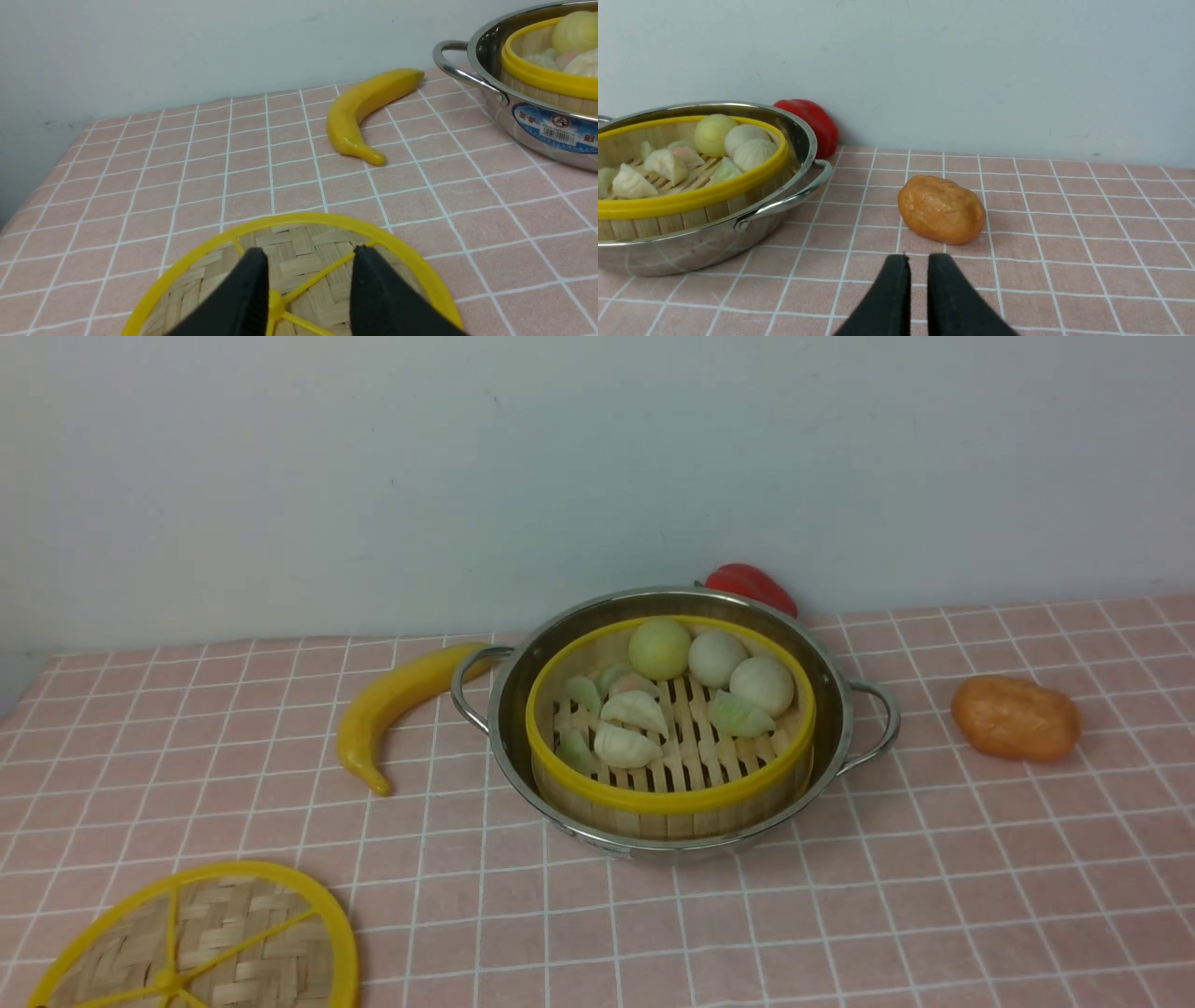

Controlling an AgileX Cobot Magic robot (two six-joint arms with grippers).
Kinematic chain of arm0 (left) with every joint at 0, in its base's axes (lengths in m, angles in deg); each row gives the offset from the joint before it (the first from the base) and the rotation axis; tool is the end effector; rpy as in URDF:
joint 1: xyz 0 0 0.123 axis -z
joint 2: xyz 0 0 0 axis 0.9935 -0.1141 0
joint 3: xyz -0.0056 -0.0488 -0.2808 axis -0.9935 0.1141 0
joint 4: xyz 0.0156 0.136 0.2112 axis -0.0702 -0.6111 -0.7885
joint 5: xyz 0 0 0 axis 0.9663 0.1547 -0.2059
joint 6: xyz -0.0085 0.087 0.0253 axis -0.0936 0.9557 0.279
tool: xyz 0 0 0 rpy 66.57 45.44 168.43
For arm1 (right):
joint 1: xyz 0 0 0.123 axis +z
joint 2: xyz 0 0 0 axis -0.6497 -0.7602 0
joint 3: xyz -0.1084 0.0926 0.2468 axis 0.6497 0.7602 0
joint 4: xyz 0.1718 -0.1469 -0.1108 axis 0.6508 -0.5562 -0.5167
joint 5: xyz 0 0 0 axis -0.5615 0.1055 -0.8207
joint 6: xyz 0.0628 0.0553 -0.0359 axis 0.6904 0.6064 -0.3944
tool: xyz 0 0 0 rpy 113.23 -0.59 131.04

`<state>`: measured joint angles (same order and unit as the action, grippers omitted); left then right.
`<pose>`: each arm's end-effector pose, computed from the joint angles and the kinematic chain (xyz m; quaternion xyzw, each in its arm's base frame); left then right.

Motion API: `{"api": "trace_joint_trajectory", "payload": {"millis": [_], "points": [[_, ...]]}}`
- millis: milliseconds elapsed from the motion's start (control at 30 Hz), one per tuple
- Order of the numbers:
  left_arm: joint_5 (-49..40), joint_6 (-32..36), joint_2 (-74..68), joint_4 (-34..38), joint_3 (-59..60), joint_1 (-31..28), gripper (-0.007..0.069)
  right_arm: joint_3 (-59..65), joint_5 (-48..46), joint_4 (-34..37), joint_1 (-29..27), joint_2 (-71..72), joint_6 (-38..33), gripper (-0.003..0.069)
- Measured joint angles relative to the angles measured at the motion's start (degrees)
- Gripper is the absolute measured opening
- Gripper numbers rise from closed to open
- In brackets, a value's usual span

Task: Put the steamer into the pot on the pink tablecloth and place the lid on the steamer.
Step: 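Grasp the bamboo steamer lid lying on the table by its centre knob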

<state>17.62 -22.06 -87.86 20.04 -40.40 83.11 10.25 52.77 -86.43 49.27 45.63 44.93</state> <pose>0.0536 0.0000 0.1800 0.0483 0.7914 0.0390 0.6081 0.0607 0.0025 0.2120 0.0071 0.7883 0.0535 0.6129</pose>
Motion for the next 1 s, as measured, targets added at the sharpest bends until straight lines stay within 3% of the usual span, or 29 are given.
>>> {"api": "trace_joint_trajectory", "payload": {"millis": [167, 1000], "points": [[0.0, 0.0, 0.0, 0.0, 0.0, 0.0, 0.0243, 3.7, -1.7, 0.1, -0.1, 6.2, 0.1, 0.0104], [0.0, 0.0, 0.0, 0.0, 0.0, 0.0, 0.0243, 5.2, -3.7, 2.2, -0.2, 6.3, 0.2, 0.0164]]}}
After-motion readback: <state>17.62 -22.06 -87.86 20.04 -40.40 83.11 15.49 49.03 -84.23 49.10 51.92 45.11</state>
